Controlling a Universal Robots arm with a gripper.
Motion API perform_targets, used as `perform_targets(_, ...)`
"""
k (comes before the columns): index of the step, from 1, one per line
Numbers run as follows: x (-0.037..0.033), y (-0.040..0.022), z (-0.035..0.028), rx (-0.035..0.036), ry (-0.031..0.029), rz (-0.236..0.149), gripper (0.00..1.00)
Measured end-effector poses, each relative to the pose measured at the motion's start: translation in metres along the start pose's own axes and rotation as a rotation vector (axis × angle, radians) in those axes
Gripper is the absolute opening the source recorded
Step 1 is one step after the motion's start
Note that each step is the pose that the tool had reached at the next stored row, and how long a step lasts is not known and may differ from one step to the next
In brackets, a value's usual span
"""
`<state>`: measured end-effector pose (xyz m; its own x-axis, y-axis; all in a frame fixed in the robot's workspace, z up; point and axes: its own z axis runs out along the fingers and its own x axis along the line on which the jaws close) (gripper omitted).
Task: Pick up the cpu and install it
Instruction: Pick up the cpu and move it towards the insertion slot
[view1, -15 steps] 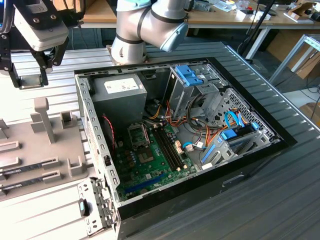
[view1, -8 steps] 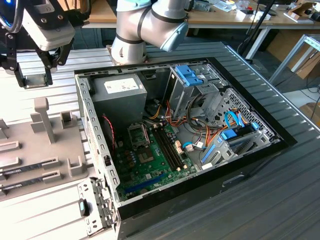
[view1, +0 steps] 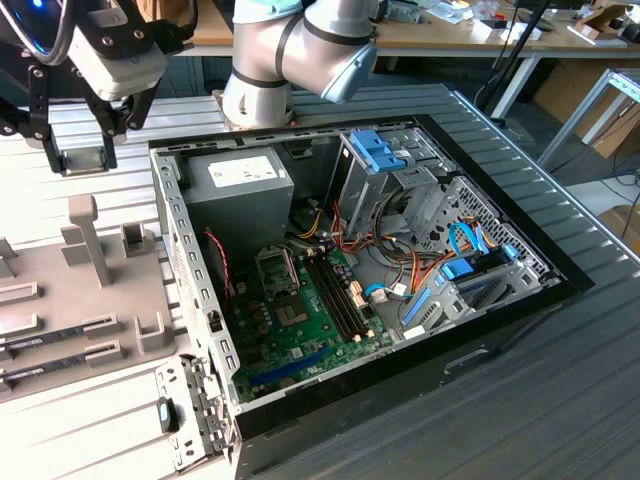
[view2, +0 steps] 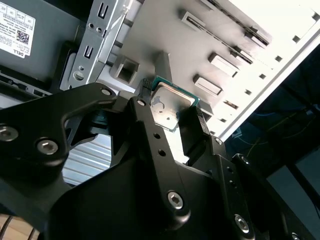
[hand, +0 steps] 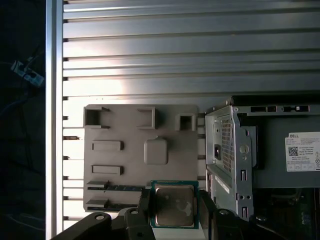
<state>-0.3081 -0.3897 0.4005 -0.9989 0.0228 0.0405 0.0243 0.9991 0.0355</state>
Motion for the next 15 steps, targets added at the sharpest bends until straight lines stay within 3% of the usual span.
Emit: perform_targets(15, -0.0185, -0.0001, -0.0007, 0.0, 0.0, 0.0, 0.47)
